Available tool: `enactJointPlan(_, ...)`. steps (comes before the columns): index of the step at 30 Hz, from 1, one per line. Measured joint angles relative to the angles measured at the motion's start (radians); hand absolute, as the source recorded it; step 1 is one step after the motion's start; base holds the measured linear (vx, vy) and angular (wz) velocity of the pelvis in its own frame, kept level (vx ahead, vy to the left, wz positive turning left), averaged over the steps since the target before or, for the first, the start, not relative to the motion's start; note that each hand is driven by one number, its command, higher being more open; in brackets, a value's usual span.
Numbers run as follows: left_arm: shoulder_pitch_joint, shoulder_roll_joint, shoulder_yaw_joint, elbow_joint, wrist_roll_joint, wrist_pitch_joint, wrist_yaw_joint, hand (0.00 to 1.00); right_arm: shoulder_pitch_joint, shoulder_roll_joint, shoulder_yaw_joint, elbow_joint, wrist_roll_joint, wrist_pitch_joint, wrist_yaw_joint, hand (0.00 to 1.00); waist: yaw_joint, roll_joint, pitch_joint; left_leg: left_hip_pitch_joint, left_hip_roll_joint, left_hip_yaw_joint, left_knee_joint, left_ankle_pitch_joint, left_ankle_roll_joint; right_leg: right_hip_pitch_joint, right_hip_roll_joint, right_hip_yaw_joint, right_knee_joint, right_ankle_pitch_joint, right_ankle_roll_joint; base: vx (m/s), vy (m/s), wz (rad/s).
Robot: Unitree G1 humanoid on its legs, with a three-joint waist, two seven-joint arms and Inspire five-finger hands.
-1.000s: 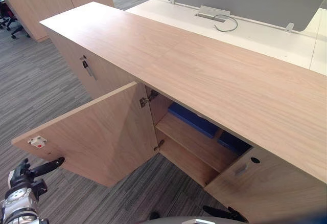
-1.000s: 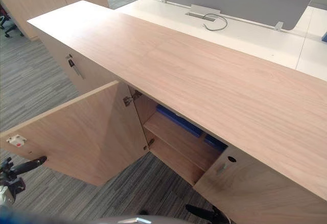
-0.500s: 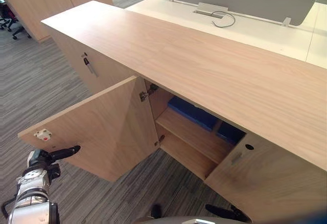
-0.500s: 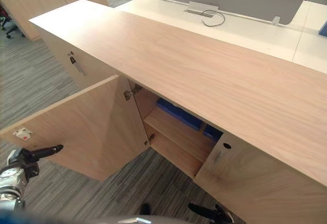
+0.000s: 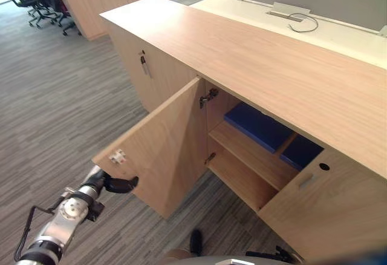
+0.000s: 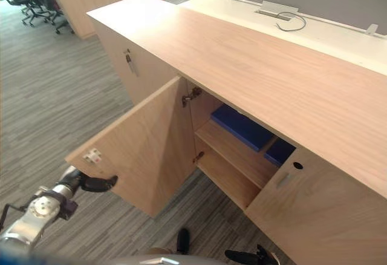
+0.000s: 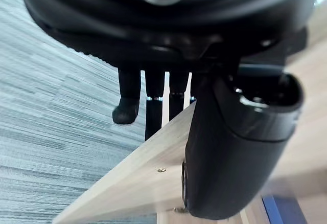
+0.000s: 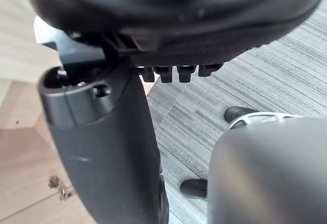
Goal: Walk over to the cabinet, pick up the folder, carry it to the office cabinet, place the folder inside the office cabinet, then close the office cabinet door
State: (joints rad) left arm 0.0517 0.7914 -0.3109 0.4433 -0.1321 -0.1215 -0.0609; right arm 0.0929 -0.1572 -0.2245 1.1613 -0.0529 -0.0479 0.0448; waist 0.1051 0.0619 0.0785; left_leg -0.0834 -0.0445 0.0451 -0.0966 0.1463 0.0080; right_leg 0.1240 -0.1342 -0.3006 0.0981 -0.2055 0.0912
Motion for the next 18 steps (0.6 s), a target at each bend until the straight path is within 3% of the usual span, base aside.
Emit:
enactJointPlan(4,-0.002,0.098,-0.126,-0.075,0.019,0.000,0.033,0.00,-0.026,-0.007,0.071,0.001,-0.036,-0.006,0.014,1.00,0.000,0.007,-0.010,-0.003,-0.011,0.000,0.000,-0.001,0.003,-0.002,-0.011,0.000,0.000,0.003,0.013,-0.02,0.059,0.04)
enactJointPlan(6,-0.010,0.156,-0.189,-0.114,0.008,0.000,0.033,0.00,-0.039,-0.012,0.098,0.013,-0.069,-0.008,0.022,1.00,0.000,0.010,-0.016,-0.006,-0.020,-0.001,0.000,-0.001,0.022,-0.003,-0.019,-0.004,0.000,0.011,0.029,0.01,0.036,0.05)
enactJointPlan(12,-0.087,0.225,-0.352,-0.153,0.025,0.000,0.033,0.00,-0.051,-0.036,0.138,0.036,-0.105,-0.007,0.033,1.00,-0.003,0.030,-0.034,-0.010,-0.041,-0.005,0.001,0.005,0.041,-0.002,-0.038,-0.015,0.001,0.022,0.044,0.00,0.051,0.06)
enactJointPlan(13,-0.099,0.231,-0.376,-0.162,0.035,0.000,0.032,1.00,-0.051,-0.039,0.138,0.038,-0.105,-0.007,0.033,1.00,-0.006,0.034,-0.037,-0.010,-0.042,-0.006,0.001,0.006,0.042,-0.002,-0.039,-0.016,0.001,0.024,0.047,-0.05,0.045,0.02)
enactJointPlan(16,-0.127,0.242,-0.446,-0.208,0.066,0.001,0.019,1.00,-0.058,-0.049,0.138,0.057,-0.105,-0.005,0.033,1.00,-0.015,0.048,-0.047,-0.010,-0.045,-0.006,0.000,0.009,0.045,-0.002,-0.042,-0.016,0.000,0.030,0.051,-0.08,0.050,0.01)
enactJointPlan(18,-0.150,0.241,-0.490,-0.256,0.061,0.001,-0.052,1.00,-0.059,-0.052,0.137,0.058,-0.105,-0.005,0.032,1.00,-0.030,0.058,-0.054,-0.011,-0.045,-0.005,0.000,0.012,0.043,0.000,-0.043,-0.016,-0.008,0.032,0.051,-0.10,0.054,-0.02)
